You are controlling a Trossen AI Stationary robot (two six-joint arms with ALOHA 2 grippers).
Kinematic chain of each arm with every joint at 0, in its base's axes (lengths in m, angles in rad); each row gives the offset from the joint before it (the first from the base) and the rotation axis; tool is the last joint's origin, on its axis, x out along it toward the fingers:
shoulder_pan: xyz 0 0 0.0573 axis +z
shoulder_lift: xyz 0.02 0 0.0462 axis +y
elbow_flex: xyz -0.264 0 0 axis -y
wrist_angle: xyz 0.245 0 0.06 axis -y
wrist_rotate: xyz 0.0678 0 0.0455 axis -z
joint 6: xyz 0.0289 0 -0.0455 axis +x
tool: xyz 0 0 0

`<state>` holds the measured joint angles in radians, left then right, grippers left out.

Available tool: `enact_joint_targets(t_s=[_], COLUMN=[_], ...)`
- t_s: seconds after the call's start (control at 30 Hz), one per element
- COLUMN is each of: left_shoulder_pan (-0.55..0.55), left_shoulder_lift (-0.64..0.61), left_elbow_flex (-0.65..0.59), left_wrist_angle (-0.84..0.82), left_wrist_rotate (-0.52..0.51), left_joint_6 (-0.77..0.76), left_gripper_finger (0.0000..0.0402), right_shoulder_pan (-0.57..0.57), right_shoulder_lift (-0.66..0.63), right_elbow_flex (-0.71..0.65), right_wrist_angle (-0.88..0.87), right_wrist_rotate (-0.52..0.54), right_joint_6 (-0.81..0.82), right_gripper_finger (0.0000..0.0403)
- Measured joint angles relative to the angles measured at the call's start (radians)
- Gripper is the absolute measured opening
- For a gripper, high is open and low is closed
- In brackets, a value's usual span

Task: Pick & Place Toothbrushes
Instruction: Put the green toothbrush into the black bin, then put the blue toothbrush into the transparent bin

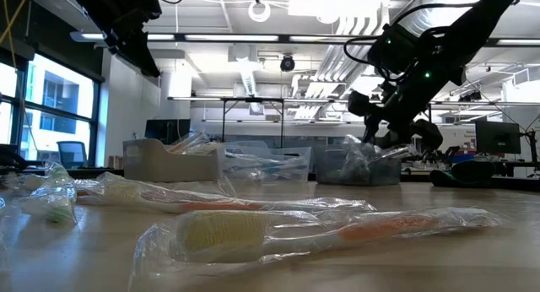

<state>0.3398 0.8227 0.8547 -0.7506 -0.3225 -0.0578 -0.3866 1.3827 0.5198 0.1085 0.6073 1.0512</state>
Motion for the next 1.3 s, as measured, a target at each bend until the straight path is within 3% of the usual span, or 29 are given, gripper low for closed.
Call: enact_joint_targets(t_s=[0.17, 0.33, 0.6, 0.93, 1.3], left_shoulder_pan=[0.000, 0.000, 0.000, 0.000, 0.000], left_shoulder_lift=[0.000, 0.000, 0.000, 0.000, 0.005], left_elbow_flex=[0.000, 0.000, 0.000, 0.000, 0.000], left_wrist_angle=[0.000, 0.000, 0.000, -0.007, 0.003], left_wrist_rotate=[0.000, 0.000, 0.000, 0.000, 0.001], left_joint_6=[0.000, 0.000, 0.000, 0.000, -0.088], left_gripper_finger=[0.0001, 0.0001, 0.0001, 0.0001, 0.0001], right_shoulder_pan=[0.000, 0.000, 0.000, 0.029, 0.192], right_shoulder_lift=[0.000, -0.011, -0.032, -0.033, -0.035], right_elbow_flex=[0.000, 0.000, 0.000, 0.000, 0.000], right_wrist_angle=[0.024, 0.122, 0.188, 0.273, 0.300], right_wrist_rotate=[0.007, -0.001, -0.026, -0.255, -0.423], right_joint_6=[-0.039, -0.109, -0.202, -0.297, -0.477], right_gripper_finger=[0.0183, 0.0194, 0.0174, 0.0146, 0.0083])
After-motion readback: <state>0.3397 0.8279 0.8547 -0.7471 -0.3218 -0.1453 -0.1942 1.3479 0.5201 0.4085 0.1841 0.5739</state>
